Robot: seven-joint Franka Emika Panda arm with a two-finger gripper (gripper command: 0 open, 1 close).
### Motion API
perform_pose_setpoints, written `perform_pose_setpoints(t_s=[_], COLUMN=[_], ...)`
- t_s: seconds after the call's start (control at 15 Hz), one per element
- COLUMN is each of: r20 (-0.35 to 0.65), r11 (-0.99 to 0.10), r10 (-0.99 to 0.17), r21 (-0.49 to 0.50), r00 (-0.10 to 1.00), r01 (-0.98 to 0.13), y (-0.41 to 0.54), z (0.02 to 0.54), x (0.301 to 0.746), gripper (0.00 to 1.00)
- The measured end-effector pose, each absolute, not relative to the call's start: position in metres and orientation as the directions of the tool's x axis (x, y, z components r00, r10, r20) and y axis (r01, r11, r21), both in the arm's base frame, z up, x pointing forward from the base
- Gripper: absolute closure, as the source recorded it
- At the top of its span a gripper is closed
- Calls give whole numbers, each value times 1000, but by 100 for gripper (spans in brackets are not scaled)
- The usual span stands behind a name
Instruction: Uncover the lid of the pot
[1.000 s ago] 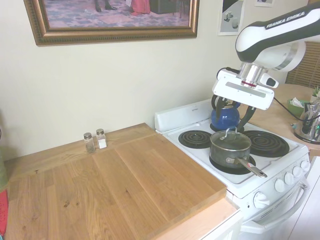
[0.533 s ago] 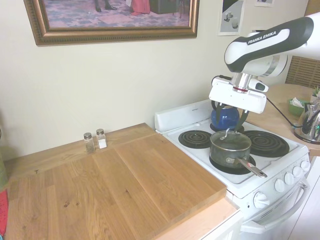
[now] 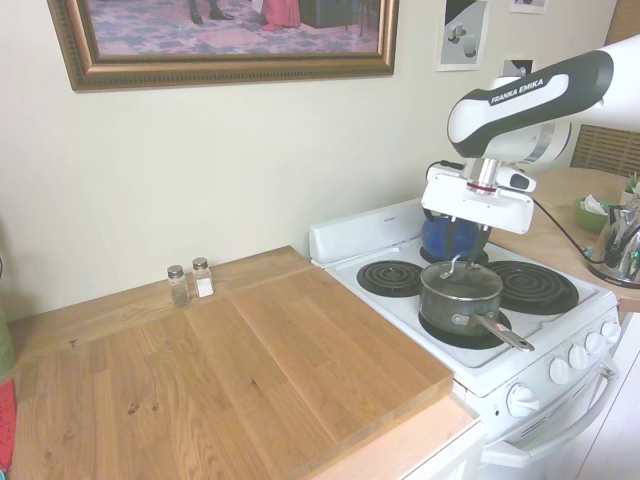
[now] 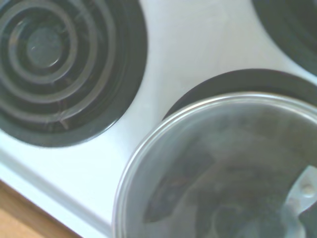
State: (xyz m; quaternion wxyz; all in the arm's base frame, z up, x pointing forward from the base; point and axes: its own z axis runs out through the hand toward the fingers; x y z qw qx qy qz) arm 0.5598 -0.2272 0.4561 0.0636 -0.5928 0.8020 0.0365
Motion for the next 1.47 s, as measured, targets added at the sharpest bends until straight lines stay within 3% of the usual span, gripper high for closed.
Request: perform_pose_setpoints(t_s=[0.67, 0.93, 1.2, 1.47], r20=[-130, -90, 37, 202], r11=[311, 294, 183, -9], r10=[-944, -955, -980, -979], r21=[-46, -155, -244, -246], r00=[-303, -282, -198, -42], r01=[-949, -943, -952, -969], y=[-236, -220, -122, 27], z=[461, 497, 542, 533], x=[557, 527, 496, 514], gripper=[100, 100, 100, 100])
